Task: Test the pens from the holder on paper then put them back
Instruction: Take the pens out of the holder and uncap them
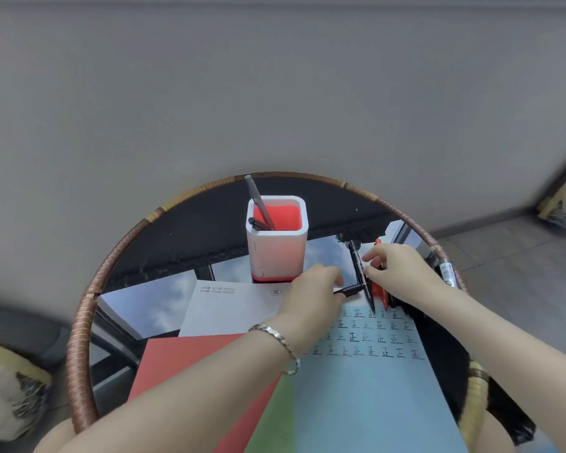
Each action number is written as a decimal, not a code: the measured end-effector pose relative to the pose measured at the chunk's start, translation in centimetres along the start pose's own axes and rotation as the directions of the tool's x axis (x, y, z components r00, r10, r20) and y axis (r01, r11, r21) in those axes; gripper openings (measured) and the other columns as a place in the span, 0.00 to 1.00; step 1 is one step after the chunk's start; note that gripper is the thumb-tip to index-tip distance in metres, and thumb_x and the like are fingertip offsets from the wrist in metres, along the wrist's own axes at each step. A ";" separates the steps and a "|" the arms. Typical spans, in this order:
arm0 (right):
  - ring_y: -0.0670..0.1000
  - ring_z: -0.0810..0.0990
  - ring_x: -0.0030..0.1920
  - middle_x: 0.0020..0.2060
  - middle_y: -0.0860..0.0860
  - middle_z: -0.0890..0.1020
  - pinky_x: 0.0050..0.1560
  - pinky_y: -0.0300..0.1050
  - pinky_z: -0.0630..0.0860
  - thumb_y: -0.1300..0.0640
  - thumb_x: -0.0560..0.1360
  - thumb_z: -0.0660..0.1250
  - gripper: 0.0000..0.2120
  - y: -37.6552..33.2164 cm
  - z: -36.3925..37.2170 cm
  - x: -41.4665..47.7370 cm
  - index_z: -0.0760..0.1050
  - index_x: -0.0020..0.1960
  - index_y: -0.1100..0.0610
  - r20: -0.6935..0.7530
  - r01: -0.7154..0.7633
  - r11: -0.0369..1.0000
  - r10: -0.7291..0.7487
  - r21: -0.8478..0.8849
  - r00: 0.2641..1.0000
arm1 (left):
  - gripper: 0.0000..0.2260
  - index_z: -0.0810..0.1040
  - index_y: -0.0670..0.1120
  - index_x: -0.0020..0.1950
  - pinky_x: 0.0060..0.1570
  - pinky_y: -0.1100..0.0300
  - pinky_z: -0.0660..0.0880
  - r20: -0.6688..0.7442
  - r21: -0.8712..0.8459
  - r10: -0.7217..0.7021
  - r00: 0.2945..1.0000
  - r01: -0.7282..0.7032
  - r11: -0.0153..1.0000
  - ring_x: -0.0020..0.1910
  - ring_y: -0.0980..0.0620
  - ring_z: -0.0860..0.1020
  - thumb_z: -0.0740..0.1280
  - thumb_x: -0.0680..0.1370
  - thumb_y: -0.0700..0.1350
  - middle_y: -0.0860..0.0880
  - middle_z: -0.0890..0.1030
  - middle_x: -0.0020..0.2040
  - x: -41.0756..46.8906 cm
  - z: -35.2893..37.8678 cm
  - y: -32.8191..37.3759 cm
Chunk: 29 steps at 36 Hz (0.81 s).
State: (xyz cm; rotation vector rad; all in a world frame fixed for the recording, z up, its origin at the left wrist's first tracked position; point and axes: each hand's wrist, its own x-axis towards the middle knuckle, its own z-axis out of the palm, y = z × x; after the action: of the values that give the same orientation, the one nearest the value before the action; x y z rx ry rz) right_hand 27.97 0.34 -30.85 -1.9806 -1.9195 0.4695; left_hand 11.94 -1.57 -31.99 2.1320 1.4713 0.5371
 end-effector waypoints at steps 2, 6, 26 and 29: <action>0.48 0.72 0.46 0.47 0.52 0.80 0.46 0.42 0.68 0.59 0.75 0.62 0.11 -0.7 -0.2 0.1 0.77 0.56 0.57 -0.052 0.051 0.999 -0.050 0.012 0.997 | 0.10 0.75 0.47 0.58 0.49 0.60 0.69 -0.043 -0.027 0.013 0.999 -0.014 1.000 0.53 0.50 0.74 0.63 0.77 0.43 0.50 0.75 0.55 -0.9 -1.2 -0.7; 0.50 0.74 0.47 0.41 0.50 0.79 0.50 0.44 0.71 0.58 0.74 0.65 0.08 -4.6 -1.0 -0.1 0.78 0.52 0.56 -0.213 0.277 0.957 -0.253 0.091 0.944 | 0.06 0.77 0.51 0.52 0.48 0.58 0.73 -0.188 -0.052 0.014 0.982 -0.024 0.998 0.47 0.54 0.76 0.64 0.76 0.45 0.55 0.76 0.48 -3.1 -4.6 -2.5; 0.51 0.71 0.42 0.36 0.50 0.74 0.40 0.44 0.67 0.51 0.76 0.62 0.12 -14.6 0.4 0.3 0.80 0.50 0.57 -0.282 0.441 0.896 -0.436 -0.048 0.855 | 0.09 0.74 0.55 0.52 0.39 0.72 0.70 -0.333 -0.251 -0.153 0.931 0.069 0.966 0.45 0.69 0.74 0.66 0.75 0.42 0.58 0.78 0.43 -7.8 -11.6 -6.9; 0.47 0.70 0.40 0.36 0.48 0.75 0.41 0.38 0.69 0.50 0.75 0.61 0.15 -14.6 -1.1 -1.7 0.80 0.53 0.57 -0.416 0.566 0.824 -0.516 -0.003 0.749 | 0.13 0.72 0.58 0.52 0.41 0.73 0.71 -0.340 -0.337 -0.107 0.935 -0.015 0.942 0.45 0.66 0.75 0.67 0.73 0.43 0.57 0.78 0.45 -7.5 -11.2 -5.5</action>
State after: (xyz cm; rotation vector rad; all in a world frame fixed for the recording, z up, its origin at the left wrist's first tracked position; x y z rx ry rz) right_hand 15.45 -0.99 -23.13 -1.2158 -2.0038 0.0109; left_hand -1.06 -5.05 -26.61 1.7906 1.4802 1.1173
